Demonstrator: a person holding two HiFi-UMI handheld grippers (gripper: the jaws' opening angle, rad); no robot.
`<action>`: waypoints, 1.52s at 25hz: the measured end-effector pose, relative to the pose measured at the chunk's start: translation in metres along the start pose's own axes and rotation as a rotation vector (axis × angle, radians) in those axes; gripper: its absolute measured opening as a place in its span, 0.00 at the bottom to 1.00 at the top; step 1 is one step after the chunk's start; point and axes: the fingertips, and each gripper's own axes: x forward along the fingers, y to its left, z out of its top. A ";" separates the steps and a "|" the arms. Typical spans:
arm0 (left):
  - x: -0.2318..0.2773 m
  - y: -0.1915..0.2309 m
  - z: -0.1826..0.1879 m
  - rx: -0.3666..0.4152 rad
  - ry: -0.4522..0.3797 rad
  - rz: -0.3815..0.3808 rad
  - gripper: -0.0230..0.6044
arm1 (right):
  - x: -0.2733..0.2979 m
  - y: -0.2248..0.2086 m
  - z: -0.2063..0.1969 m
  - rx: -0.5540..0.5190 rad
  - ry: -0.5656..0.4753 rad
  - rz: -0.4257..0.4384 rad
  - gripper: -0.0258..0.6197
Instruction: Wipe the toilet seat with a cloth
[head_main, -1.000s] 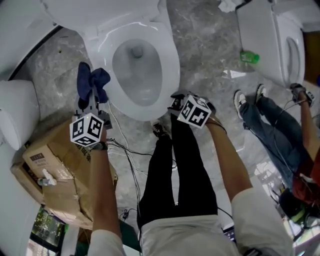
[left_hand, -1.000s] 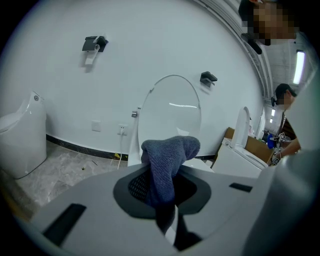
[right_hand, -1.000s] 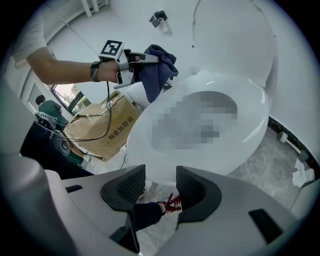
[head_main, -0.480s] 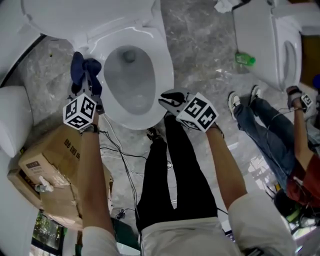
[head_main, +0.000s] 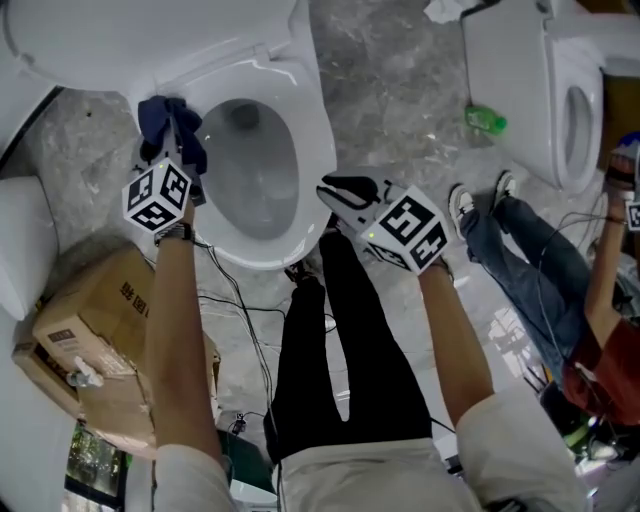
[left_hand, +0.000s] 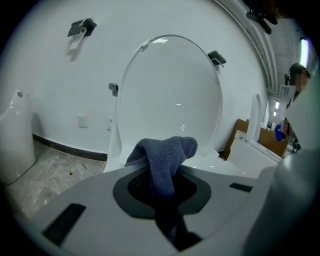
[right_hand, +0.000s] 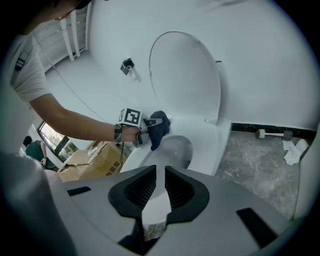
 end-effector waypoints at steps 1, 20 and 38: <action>0.005 -0.005 0.001 0.005 0.000 -0.007 0.11 | -0.002 -0.003 0.001 0.005 -0.008 -0.009 0.15; 0.061 -0.163 -0.006 0.170 0.035 -0.318 0.11 | -0.044 -0.058 0.006 0.112 -0.127 -0.162 0.14; 0.005 -0.265 -0.073 0.381 0.182 -0.709 0.11 | -0.075 -0.044 -0.018 0.160 -0.178 -0.197 0.14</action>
